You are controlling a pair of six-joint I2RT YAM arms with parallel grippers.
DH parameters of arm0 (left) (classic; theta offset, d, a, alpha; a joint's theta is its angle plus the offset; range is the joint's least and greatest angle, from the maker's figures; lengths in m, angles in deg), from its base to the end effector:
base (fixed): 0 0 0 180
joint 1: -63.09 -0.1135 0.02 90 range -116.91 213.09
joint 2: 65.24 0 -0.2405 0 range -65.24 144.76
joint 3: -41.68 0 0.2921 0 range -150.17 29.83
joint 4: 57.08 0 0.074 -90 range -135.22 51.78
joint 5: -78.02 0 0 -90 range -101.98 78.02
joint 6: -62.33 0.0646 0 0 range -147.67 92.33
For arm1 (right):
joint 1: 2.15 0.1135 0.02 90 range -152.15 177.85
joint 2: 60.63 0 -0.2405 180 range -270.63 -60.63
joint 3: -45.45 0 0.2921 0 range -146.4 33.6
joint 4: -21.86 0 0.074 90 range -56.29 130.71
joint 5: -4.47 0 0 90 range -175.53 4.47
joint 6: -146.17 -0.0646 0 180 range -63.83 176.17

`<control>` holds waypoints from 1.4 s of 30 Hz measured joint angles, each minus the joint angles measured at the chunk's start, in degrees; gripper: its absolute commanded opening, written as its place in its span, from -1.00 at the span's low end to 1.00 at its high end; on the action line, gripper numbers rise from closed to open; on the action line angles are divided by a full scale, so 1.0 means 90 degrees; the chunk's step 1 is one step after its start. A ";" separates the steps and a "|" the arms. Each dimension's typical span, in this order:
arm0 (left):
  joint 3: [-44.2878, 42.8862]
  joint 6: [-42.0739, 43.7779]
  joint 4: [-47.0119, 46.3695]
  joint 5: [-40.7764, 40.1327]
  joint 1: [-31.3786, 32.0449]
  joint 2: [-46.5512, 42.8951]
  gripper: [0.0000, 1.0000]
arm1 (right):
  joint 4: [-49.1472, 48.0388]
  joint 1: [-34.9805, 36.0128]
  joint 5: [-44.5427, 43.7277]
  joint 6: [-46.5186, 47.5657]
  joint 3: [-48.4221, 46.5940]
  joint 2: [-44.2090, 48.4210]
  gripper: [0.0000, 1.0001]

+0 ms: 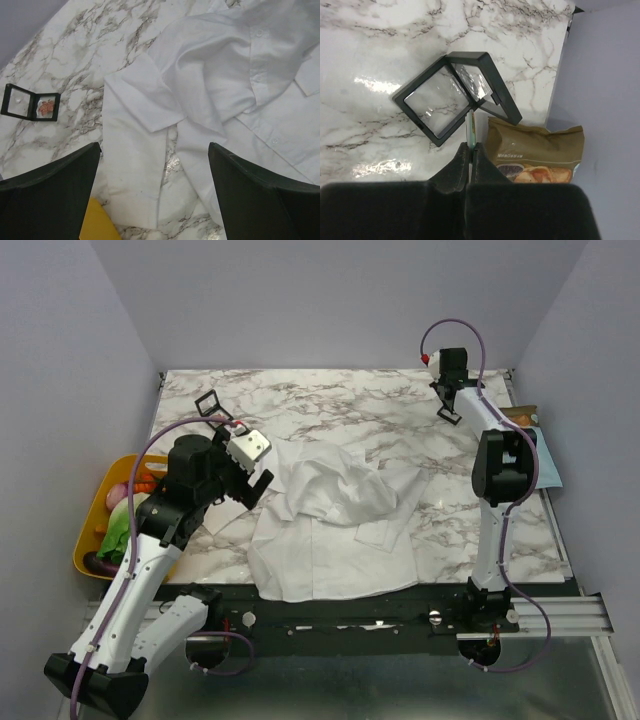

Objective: Remove the brooch from the garment
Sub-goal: Place the brooch in the brooch box.

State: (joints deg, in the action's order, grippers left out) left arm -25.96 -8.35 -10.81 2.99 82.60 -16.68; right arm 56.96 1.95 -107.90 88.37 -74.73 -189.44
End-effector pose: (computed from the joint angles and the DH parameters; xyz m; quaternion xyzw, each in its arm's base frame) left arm 0.2378 -0.1020 0.3269 0.3453 0.7755 -0.1120 0.5165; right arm 0.5565 0.0152 0.1646 -0.2086 0.8810 -0.2666 0.3306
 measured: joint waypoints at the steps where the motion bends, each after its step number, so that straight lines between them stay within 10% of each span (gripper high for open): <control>1: 0.0007 0.0017 0.0012 0.0007 -0.0036 -0.0090 0.97 | -0.0017 0.0000 -0.0007 0.0044 -0.0078 -0.0075 -0.99; 42: 0.0476 -0.0253 -0.0107 0.1115 -0.1129 -0.0257 0.97 | -0.0143 -0.0131 0.0039 0.0503 -0.0561 -0.1020 -0.93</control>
State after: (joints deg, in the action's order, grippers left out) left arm -21.68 -10.63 -11.77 13.02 72.43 -19.00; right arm 55.67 0.77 -107.55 92.90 -79.78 -198.62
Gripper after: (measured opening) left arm 0.985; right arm 0.037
